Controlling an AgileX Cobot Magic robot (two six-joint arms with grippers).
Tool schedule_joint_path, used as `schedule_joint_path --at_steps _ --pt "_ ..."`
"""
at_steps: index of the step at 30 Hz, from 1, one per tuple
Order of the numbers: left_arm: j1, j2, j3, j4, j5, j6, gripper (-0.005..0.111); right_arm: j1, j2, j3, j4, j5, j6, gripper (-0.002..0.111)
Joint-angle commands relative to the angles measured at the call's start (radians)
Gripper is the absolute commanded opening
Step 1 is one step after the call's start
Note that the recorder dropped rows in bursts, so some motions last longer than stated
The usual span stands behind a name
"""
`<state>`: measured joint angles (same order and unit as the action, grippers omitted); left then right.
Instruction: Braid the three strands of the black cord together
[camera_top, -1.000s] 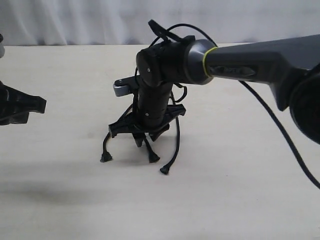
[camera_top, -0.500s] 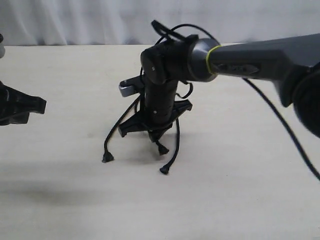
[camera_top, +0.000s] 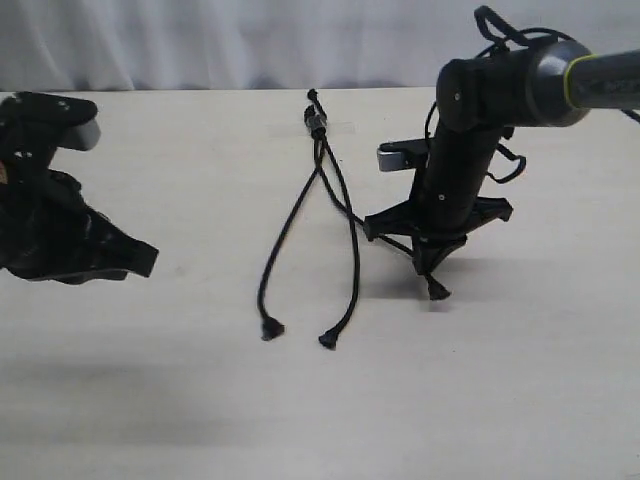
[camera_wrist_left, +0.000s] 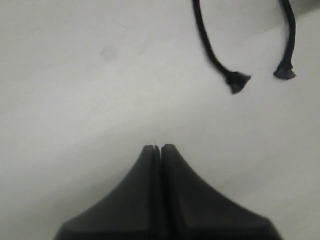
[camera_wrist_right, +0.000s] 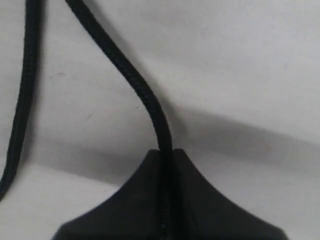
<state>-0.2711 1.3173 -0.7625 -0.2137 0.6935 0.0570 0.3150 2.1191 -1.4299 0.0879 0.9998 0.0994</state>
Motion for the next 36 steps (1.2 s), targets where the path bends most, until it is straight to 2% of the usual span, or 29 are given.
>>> schedule_joint_path --at_steps 1,7,10,14,16,19,23,26,29,34,36 --pt "-0.078 0.103 -0.030 -0.009 -0.015 0.006 0.000 -0.024 -0.005 0.056 0.044 -0.047 -0.033 0.007" --pt "-0.157 0.232 -0.154 -0.016 0.005 0.020 0.000 -0.039 -0.019 0.084 0.100 -0.061 -0.035 0.036" --pt "-0.183 0.290 -0.249 -0.016 0.076 0.050 0.008 -0.039 -0.074 0.084 0.073 -0.061 -0.047 0.046" --pt "-0.206 0.371 -0.355 -0.014 0.132 0.052 0.027 -0.094 -0.172 0.084 0.069 -0.065 -0.047 0.046" --pt "-0.226 0.418 -0.400 -0.009 0.159 0.052 0.037 -0.150 -0.211 0.084 0.069 -0.067 -0.055 0.046" --pt "-0.268 0.480 -0.453 0.000 0.161 0.052 0.045 -0.251 -0.262 0.084 0.077 -0.053 -0.055 0.046" --pt "-0.329 0.581 -0.536 0.000 0.143 0.052 0.047 -0.366 -0.316 0.107 0.107 -0.028 -0.055 0.046" --pt "-0.376 0.671 -0.620 0.002 0.141 0.052 0.047 -0.410 -0.358 0.159 0.107 -0.045 -0.058 0.046" --pt "-0.418 0.796 -0.743 0.029 0.146 0.052 0.047 -0.422 -0.415 0.249 0.112 -0.104 -0.061 0.046" --pt "-0.439 0.908 -0.862 0.140 0.218 -0.001 0.047 -0.422 -0.464 0.329 0.132 -0.150 -0.063 0.046" --pt "-0.439 0.948 -0.891 0.174 0.208 -0.020 0.047 -0.422 -0.476 0.342 0.136 -0.155 -0.094 0.046"
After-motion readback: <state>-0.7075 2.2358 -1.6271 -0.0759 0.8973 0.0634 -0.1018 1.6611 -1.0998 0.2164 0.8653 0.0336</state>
